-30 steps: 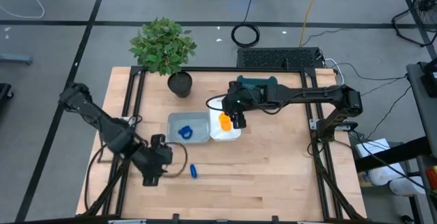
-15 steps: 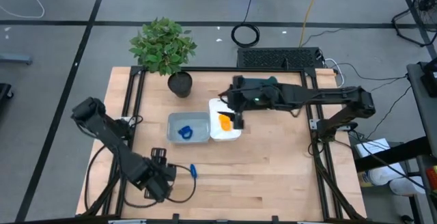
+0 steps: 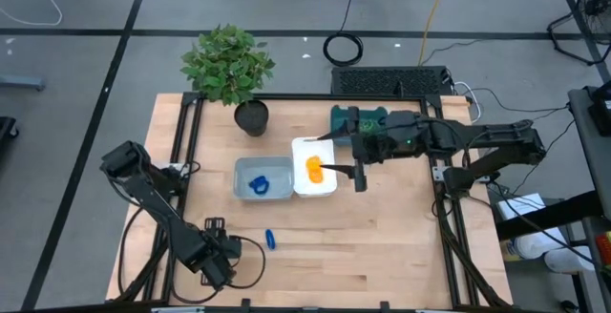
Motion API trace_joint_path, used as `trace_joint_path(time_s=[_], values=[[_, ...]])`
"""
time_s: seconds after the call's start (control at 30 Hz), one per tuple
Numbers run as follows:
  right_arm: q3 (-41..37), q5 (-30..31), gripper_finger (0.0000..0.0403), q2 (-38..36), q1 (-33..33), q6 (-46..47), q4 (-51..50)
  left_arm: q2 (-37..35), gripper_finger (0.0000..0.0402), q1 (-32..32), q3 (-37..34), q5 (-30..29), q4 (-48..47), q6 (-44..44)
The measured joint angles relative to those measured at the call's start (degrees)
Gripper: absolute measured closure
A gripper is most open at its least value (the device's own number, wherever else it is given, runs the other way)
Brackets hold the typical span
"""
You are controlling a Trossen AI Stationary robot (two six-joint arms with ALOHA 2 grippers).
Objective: Sort spring keychains
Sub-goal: Put the blue spring keychain into the gray bin
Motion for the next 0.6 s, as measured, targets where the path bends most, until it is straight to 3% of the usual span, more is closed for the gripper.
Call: trace_joint_path(time_s=[0.33, 0.6], values=[[0.0, 0.1, 0.0133, -0.2, 0.7, -1.9, -0.8, -0.1, 0.0151, 0.0, -9.6, -0.1, 8.1, -4.7], [0.0, 0.1, 0.0134, -0.2, 0.7, -2.1, -0.6, -0.3, 0.0151, -0.1, -11.6, -1.0, 8.9, -6.4]])
